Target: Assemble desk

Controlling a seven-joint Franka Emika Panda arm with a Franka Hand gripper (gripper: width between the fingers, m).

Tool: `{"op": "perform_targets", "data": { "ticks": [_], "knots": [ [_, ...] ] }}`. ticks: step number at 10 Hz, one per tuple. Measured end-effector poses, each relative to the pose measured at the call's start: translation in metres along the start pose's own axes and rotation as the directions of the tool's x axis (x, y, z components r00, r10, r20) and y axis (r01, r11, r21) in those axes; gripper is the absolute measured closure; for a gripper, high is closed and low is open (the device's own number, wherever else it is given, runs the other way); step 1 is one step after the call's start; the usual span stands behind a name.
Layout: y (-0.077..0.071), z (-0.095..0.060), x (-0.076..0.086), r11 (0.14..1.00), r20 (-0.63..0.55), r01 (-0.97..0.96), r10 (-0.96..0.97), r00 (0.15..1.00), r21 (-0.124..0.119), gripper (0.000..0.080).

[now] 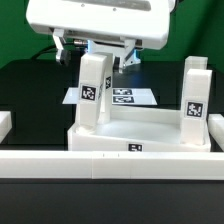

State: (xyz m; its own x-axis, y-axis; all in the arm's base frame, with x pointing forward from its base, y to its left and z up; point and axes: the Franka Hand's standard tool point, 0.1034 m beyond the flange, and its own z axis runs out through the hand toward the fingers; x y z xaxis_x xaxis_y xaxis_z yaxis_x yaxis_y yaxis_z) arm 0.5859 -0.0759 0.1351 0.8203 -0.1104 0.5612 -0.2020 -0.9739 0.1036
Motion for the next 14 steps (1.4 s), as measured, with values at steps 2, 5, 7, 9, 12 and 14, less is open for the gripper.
{"op": "perform_targets", "data": {
  "ticks": [2,5,7,9,12,14],
  "knots": [
    [0.004,-0.004,0.004,1.000,0.005,0.004,-0.004,1.000,0.004,0.0150],
    [0.001,-0.001,0.000,1.000,0.048,0.002,-0.003,0.999,0.016,0.0150],
    [-0.007,0.007,-0.016,0.998,0.215,-0.022,0.010,0.977,0.056,0.0150],
    [-0.012,0.009,-0.015,0.995,0.349,-0.044,0.010,0.937,0.090,0.0150],
    [-0.010,0.014,-0.019,0.993,0.509,-0.052,-0.010,0.861,0.107,0.0150],
    [-0.004,0.015,-0.011,0.993,0.537,-0.044,-0.019,0.843,0.105,0.0150]
  ]
}}
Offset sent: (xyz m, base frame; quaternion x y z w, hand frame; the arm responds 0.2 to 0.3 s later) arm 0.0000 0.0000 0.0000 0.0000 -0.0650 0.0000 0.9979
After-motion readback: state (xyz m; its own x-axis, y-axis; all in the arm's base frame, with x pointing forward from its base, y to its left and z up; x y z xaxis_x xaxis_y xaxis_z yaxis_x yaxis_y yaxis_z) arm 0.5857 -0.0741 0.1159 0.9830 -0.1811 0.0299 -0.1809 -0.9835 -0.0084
